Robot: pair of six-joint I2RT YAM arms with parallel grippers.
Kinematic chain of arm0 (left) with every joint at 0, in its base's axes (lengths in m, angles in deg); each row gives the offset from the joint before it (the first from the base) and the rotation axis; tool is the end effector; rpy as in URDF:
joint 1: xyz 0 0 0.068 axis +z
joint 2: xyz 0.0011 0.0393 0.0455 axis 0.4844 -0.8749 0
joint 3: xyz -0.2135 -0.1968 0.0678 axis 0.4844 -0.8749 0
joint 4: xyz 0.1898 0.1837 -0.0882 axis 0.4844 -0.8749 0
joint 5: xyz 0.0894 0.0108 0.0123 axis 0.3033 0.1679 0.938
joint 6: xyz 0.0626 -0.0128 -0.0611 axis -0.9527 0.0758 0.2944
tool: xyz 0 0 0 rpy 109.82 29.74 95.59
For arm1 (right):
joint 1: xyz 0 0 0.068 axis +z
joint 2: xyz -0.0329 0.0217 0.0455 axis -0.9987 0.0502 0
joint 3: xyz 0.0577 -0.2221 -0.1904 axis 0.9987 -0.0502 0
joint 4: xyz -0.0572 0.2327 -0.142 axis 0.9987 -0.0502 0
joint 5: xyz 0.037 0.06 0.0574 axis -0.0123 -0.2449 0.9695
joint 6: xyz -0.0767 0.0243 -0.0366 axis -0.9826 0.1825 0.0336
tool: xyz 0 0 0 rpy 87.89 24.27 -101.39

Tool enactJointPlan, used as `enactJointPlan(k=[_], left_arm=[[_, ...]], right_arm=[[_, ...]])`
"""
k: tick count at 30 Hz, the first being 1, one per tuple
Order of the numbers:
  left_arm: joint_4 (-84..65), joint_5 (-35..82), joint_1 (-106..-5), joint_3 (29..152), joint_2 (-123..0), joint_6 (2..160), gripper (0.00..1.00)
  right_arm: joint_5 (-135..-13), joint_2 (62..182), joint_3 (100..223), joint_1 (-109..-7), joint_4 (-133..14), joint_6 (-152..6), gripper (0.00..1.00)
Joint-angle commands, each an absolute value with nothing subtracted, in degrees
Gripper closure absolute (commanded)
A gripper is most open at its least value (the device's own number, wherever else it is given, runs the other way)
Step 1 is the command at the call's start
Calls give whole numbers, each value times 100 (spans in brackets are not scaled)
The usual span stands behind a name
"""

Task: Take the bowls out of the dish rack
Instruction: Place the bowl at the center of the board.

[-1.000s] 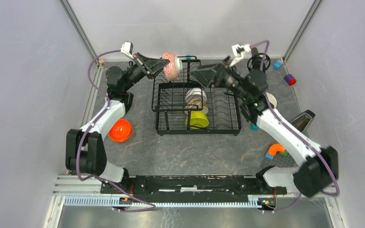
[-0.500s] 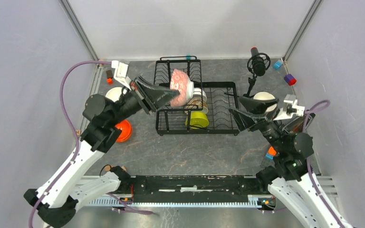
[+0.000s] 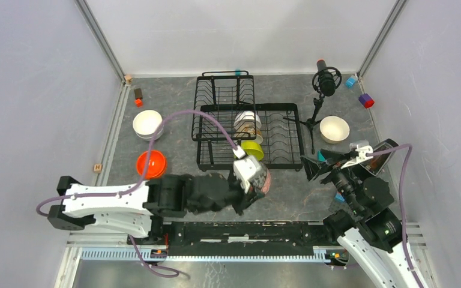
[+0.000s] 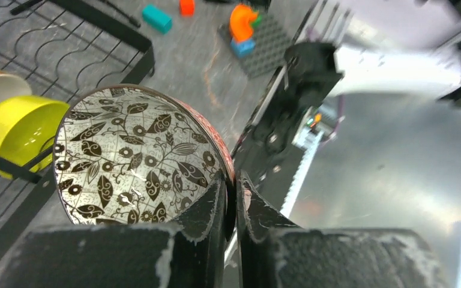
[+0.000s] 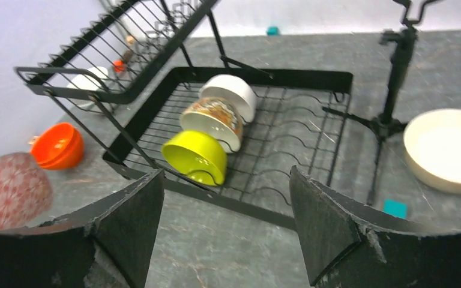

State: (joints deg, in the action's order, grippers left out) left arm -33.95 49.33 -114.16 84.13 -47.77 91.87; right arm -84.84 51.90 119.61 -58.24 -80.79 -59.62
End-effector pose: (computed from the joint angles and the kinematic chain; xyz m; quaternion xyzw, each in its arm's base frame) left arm 0.0470 -0.2771 0.4024 0.3418 0.7277 -0.3958 0.4438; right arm 0.0946 0.0479 0.3298 -0.0363 0.6993 0.2811 0.6563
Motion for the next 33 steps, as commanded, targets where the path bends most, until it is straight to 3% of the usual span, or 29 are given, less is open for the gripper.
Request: enactJointPlan(k=[1, 11, 19, 25, 29, 33], left_arm=[[-3811, 6681, -12095, 8660, -4955, 8213, 98], [-4111, 7112, -12838, 7935, -5623, 7472, 98], [-3389, 5871, -13019, 6858, -5142, 7269, 98], [-3097, 5730, -13097, 6397, -5160, 6748, 98], [-3101, 5615, -13093, 6252, -5379, 6258, 98], [-2634, 5631, -13094, 5892, -5430, 5758, 98]], right_arm=[[-9024, 4935, 11808, -5795, -8837, -6256, 19], [-8297, 5655, 11846, -5797, -9341, -6751, 16], [-6823, 6115, 11884, -5773, -9275, -6718, 16], [-6269, 6640, 11680, -5717, -8995, -6767, 17], [-5627, 7074, 11573, -5608, -8696, -6636, 24], [-5997, 7592, 11695, -5313, -8912, -6956, 28]])
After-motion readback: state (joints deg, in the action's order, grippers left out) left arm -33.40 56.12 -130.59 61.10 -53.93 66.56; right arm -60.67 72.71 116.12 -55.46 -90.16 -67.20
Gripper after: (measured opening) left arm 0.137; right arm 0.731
